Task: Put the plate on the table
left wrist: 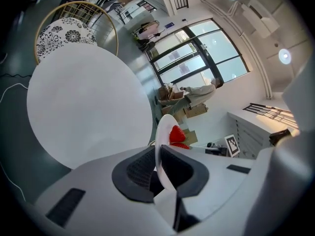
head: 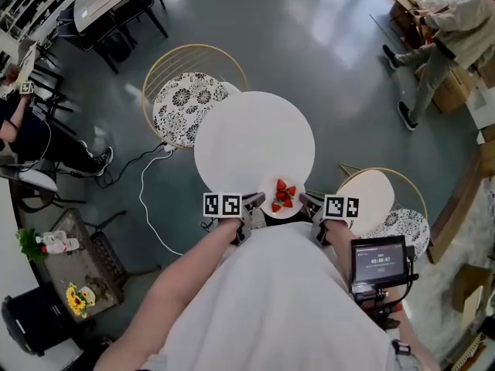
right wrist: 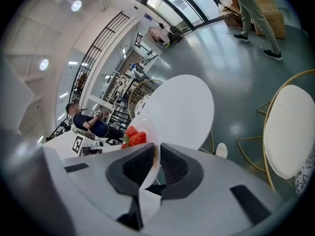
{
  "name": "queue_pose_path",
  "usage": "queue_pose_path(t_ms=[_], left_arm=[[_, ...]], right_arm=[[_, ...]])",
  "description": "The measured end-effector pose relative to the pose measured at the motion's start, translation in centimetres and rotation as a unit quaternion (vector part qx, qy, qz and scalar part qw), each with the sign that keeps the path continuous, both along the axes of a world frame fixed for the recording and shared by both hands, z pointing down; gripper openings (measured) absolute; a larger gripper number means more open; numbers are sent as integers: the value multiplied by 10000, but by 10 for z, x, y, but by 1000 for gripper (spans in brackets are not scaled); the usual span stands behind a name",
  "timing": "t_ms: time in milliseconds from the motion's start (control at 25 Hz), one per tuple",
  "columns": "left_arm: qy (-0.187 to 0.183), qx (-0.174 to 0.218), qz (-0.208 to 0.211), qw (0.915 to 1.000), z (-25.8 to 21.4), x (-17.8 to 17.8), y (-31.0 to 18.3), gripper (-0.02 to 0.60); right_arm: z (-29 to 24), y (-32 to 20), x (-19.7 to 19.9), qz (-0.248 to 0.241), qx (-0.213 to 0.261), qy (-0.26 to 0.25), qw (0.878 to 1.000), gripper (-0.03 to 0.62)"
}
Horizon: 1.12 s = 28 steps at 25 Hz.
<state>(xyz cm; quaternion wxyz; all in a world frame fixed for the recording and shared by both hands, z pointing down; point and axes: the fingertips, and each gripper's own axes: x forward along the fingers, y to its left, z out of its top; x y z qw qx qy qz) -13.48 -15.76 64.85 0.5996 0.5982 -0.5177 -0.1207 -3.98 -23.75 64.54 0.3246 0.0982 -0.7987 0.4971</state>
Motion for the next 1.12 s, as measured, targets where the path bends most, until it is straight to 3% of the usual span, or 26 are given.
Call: queue_pose_path(t_ms=[400, 1120], left_arm=[[-150, -567, -476, 9971, 25, -49, 7, 25], [156, -1325, -549, 9895, 72, -68, -9, 25]], right_arm=[[29, -4, -60, -823, -178, 161, 9963, 21], [83, -23, -83, -1470, -628, 767, 9842, 23]])
